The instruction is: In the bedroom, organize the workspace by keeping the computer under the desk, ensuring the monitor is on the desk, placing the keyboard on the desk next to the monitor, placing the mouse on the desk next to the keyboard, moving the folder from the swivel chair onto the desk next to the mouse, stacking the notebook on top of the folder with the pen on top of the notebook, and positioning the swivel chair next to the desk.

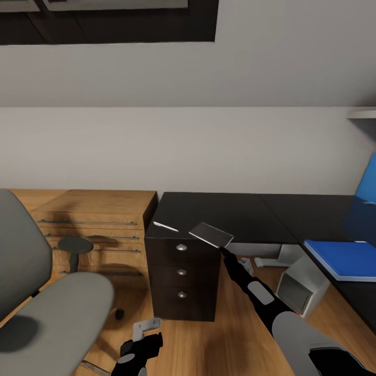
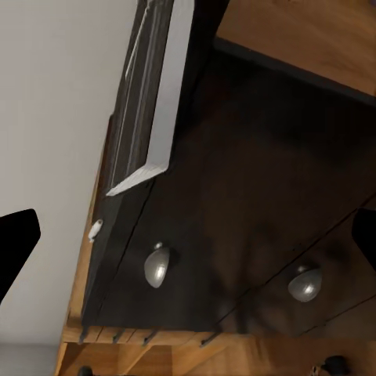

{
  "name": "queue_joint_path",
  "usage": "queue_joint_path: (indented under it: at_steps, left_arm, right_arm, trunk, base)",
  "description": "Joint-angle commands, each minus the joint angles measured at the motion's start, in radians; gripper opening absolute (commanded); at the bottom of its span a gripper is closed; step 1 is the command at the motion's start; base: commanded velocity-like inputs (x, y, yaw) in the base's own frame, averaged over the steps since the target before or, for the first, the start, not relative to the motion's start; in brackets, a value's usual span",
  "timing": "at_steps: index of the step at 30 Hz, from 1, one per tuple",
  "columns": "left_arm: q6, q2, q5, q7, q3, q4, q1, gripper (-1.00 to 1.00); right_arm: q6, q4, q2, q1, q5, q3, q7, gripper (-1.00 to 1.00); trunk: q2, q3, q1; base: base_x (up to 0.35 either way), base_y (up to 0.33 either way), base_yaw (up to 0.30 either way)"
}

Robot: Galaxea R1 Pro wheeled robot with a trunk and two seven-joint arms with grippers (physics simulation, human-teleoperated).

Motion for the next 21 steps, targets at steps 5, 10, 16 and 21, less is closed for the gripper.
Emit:
queue_joint_path:
  at_steps: [5, 10, 16, 21]
  left_arm:
    - [0.003, 0.000, 0.010, 0.010, -0.001, -0.001, -0.001, 1.00]
    - [0.003, 0.000, 0.010, 0.009, -0.001, 0.000, -0.001, 1.00]
    - [0.003, 0.000, 0.010, 0.008, 0.000, 0.000, -0.001, 1.00]
    - [0.003, 0.000, 0.010, 0.009, 0.000, 0.000, -0.001, 1.00]
  right_arm:
    - [0.002, 0.000, -0.001, -0.001, -0.009, 0.004, 0.002, 1.00]
    - [0.000, 0.000, 0.001, -0.001, -0.009, 0.004, 0.002, 1.00]
    - [-0.001, 0.000, 0.000, -0.001, -0.009, 0.004, 0.002, 1.00]
    - [-0.001, 0.000, 0.000, -0.001, -0.009, 0.004, 0.002, 1.00]
  trunk:
    - [0.000, -0.001, 0.000]
    - [0.000, -0.001, 0.000]
    - [0.000, -0.001, 0.000]
    - [0.000, -0.001, 0.000]
  base:
    - [0.136, 0.000, 0.000]
    - [0.081, 0.000, 0.000]
    - [0.144, 0.000, 0.000]
    - [0.024, 0.000, 0.000]
